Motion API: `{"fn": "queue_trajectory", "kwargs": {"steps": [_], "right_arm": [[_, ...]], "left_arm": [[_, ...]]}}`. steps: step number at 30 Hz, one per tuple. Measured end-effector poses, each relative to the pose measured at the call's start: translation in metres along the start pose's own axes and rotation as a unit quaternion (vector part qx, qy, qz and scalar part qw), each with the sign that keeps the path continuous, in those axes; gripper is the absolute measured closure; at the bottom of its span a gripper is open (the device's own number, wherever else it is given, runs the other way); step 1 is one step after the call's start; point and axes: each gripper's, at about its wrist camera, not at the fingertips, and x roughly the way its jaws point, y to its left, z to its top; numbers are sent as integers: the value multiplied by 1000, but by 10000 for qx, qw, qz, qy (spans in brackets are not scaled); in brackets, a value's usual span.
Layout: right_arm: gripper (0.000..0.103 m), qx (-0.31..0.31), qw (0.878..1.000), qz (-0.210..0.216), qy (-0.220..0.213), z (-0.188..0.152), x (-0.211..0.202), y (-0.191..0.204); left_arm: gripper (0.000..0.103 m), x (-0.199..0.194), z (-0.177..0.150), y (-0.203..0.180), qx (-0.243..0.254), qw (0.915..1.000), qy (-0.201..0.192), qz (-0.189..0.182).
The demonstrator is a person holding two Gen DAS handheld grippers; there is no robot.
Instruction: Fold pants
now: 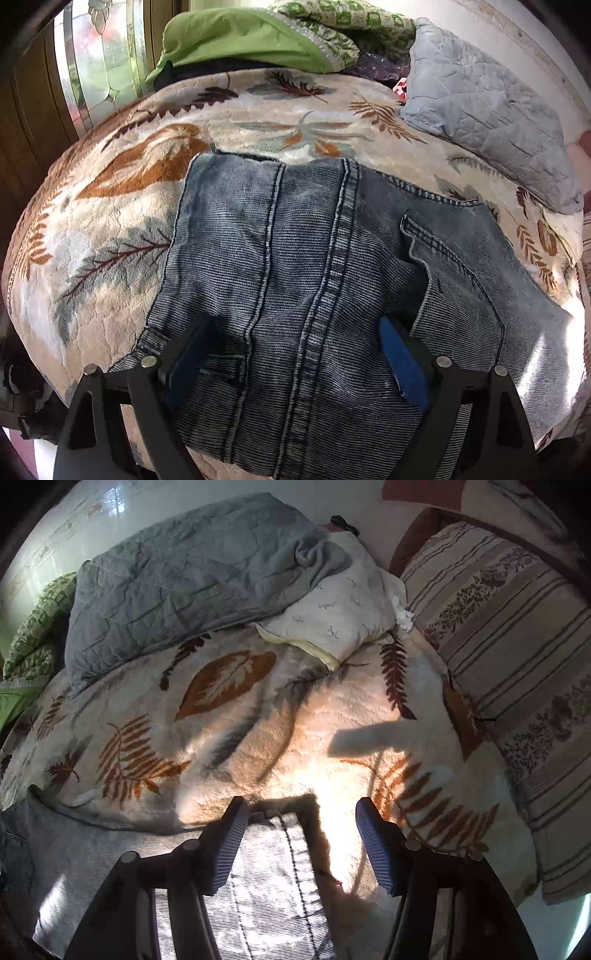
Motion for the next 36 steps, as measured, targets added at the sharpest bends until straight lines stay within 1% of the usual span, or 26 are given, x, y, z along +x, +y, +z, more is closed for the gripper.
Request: {"fn": "queue_trajectory", "kwargs": {"steps": [1, 2, 3, 4, 5, 7, 9, 11, 13, 15, 16, 17, 20, 21, 22, 23, 27, 29, 31, 32, 33, 34, 35, 36], "right_arm": [[39, -135, 9991, 410, -16, 6, -8, 19], [39, -341, 9948, 949, 124, 11, -12, 45], [39, -588, 9865, 1500, 306, 13, -12, 75], [39, -881, 9757, 1955, 457, 12, -12, 109], [39, -1214, 9639, 2291, 600, 11, -10, 143], [39, -1755, 9436, 2689, 807, 3, -1, 208], [42, -2109, 9273, 2918, 1021, -5, 14, 264], [46, -2452, 9162, 2943, 1180, -13, 35, 309], [52, -2704, 9098, 2868, 1303, -20, 52, 339], [53, -2980, 9075, 2664, 1294, -25, 65, 357], [53, -3066, 9053, 2639, 1295, -27, 69, 363], [53, -3093, 9016, 2706, 1349, -28, 73, 367], [70, -3321, 8925, 2640, 1531, -33, 85, 374], [85, -3354, 8905, 2657, 1548, -34, 86, 376], [95, -3445, 8915, 2568, 1438, -34, 84, 378], [100, -3528, 8928, 2473, 1313, -33, 81, 380], [102, -3762, 8946, 2209, 972, -27, 69, 388], [102, -3783, 8990, 2069, 768, -21, 68, 392], [102, -3817, 8982, 2004, 856, -21, 76, 397], [101, -3853, 8992, 1902, 820, -24, 81, 399], [101, -3862, 9000, 1867, 770, -28, 86, 399], [100, -3819, 9003, 1920, 823, -31, 92, 398], [99, -3701, 9037, 1971, 874, -32, 97, 394], [93, -3520, 9107, 2001, 820, -31, 96, 389]], "left_arm": [[12, 0, 0, -2, 41, 10000, -30, 49], [12, 1, -1, -2, 49, 10000, -66, 53], [10, 2, -1, 0, 46, 9999, -102, 23], [9, 2, -1, 1, 40, 9999, -111, -18], [9, 2, -1, 2, 24, 9999, -124, -62], [8, 1, -1, 5, -3, 9998, -142, -148], [8, 1, -1, 5, 22, 9997, -161, -179], [7, 1, -1, 5, 29, 9996, -171, -200], [7, 1, -1, 5, 24, 9996, -180, -226], [6, 1, 0, 5, 20, 9995, -194, -241], [6, 1, 0, 5, 33, 9995, -199, -243], [6, 1, 0, 5, 51, 9995, -204, -248], [5, 2, 0, 6, 67, 9993, -210, -287], [5, 1, 0, 6, 64, 9993, -209, -303], [5, 1, 0, 7, 56, 9993, -211, -318], [5, 1, 0, 7, 45, 9992, -214, -327], [5, -2, 1, 8, -58, 9991, -260, -335], [5, -9, 1, 11, -198, 9983, -404, -376], [5, -14, 2, 11, -253, 9971, -550, -451], [5, -11, 2, 9, -177, 9977, -499, -432], [5, -3, 1, 3, 12, 9991, -316, -280], [5, 6, -1, -4, 271, 9995, -137, -27], [5, 6, -3, -10, 474, 9985, -204, 157], [5, 4, -4, -13, 538, 9979, -285, 242]]}}
